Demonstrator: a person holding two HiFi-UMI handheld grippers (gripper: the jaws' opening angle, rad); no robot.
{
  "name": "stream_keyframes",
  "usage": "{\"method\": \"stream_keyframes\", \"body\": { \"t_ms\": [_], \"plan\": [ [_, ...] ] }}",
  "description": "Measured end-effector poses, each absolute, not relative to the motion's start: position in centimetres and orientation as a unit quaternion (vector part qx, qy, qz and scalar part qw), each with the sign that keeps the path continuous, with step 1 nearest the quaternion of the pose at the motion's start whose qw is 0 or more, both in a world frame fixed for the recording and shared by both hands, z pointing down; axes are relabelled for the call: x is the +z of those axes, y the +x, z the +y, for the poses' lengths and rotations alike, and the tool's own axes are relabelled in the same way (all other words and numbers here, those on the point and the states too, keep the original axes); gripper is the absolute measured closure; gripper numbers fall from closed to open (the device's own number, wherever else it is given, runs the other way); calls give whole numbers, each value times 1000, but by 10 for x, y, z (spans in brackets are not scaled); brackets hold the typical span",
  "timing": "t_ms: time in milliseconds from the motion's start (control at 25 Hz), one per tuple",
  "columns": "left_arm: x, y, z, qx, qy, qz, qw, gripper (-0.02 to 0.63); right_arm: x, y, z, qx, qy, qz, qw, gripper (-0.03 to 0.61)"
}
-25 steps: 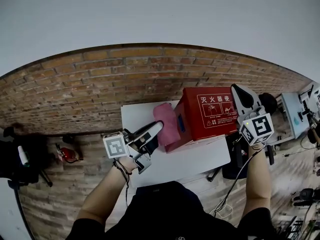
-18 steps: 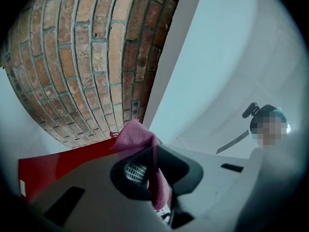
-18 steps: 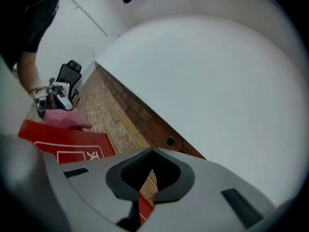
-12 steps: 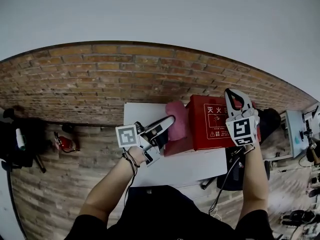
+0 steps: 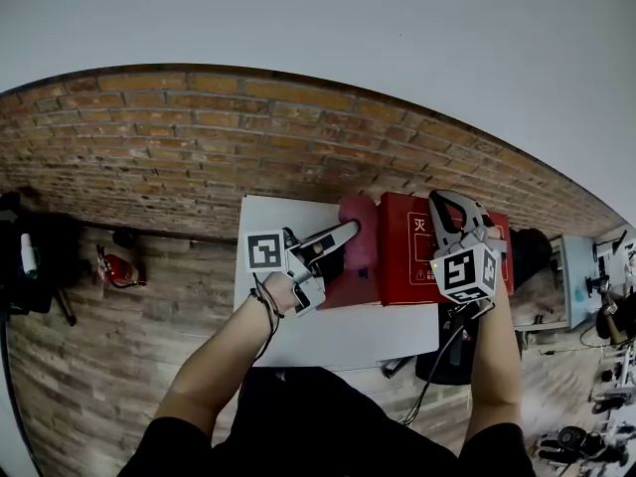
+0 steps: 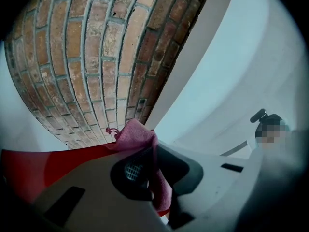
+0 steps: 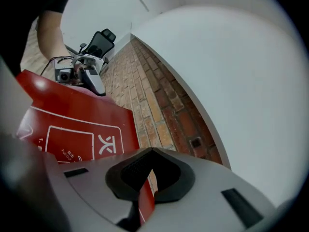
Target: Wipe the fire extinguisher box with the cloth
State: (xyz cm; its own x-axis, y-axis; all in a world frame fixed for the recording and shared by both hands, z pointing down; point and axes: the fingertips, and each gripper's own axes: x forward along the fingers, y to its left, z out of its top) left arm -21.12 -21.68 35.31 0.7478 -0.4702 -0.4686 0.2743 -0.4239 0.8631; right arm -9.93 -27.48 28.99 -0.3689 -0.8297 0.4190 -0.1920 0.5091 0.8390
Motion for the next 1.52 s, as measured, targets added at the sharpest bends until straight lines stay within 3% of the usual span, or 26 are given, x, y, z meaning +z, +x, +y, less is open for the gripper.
{"method": "stream_keyframes", "body": {
  "t_ms": [600, 1520],
  "plan": [
    [339, -189, -229, -372, 765, -11, 526, 560, 296, -104, -271, -349, 325, -752, 455, 560],
    [414, -177, -238, -305, 793, -85, 520, 558, 298, -103, -272, -344, 327, -753, 456, 560]
  ]
}}
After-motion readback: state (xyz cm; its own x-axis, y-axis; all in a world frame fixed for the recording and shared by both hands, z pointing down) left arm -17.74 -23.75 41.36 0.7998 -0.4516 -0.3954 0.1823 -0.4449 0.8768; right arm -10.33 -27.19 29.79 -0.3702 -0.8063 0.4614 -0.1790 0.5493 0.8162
